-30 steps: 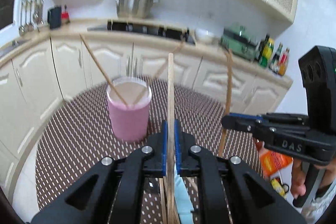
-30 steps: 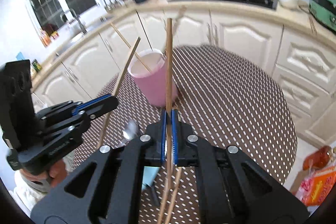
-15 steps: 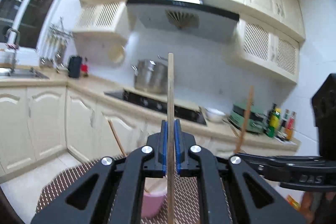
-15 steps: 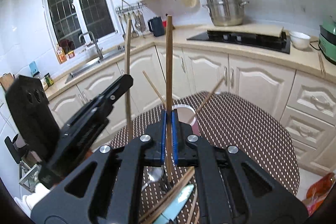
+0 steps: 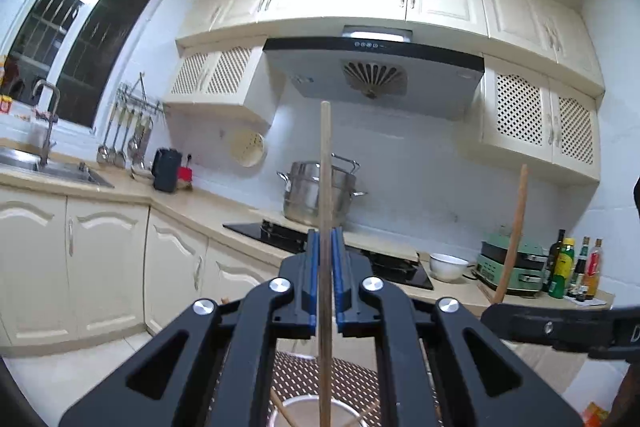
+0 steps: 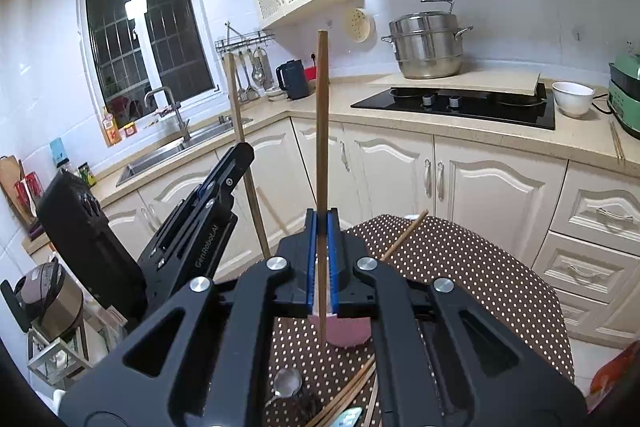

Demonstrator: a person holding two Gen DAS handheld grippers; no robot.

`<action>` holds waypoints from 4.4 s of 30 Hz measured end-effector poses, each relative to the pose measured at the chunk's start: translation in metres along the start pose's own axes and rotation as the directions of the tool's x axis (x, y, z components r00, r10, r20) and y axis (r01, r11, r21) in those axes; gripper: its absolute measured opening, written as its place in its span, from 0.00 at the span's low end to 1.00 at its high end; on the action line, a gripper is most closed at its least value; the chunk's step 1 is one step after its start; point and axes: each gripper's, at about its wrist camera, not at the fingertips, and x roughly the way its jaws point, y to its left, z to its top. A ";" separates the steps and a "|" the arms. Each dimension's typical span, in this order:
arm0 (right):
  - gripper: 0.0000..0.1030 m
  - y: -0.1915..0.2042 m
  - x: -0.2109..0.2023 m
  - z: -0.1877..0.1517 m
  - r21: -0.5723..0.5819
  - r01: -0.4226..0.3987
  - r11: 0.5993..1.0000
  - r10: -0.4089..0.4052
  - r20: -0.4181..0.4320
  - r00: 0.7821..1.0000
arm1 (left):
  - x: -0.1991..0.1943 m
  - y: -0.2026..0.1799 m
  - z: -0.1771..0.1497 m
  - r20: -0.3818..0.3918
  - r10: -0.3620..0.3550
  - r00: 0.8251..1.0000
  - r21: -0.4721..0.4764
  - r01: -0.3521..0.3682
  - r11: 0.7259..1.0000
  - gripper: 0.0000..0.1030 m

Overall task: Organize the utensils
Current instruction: 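Lift both held chopsticks and carry them over the pink cup, then drop the chopsticks into the pink cup by opening both grippers, then move both open grippers back over the remaining utensils, then grasp the steel spoon handle with the left gripper while the right gripper grasps a chopstick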

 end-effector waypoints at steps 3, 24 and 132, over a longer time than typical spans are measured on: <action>0.05 -0.003 0.005 0.004 0.009 0.005 1.000 -0.006 0.034 0.999 | 0.007 -0.003 -0.003 0.030 0.005 1.000 0.001 -0.005 1.000 0.06; 0.05 -0.010 0.034 -0.015 0.007 0.027 1.000 -0.027 0.035 0.999 | 0.027 0.012 -0.045 -0.059 0.019 0.998 0.006 -0.018 1.000 0.06; 0.09 -0.001 0.071 -0.186 -0.220 0.125 0.967 -0.250 -0.750 0.613 | -0.065 0.053 -0.143 -0.916 0.116 0.383 0.121 -0.010 0.993 0.04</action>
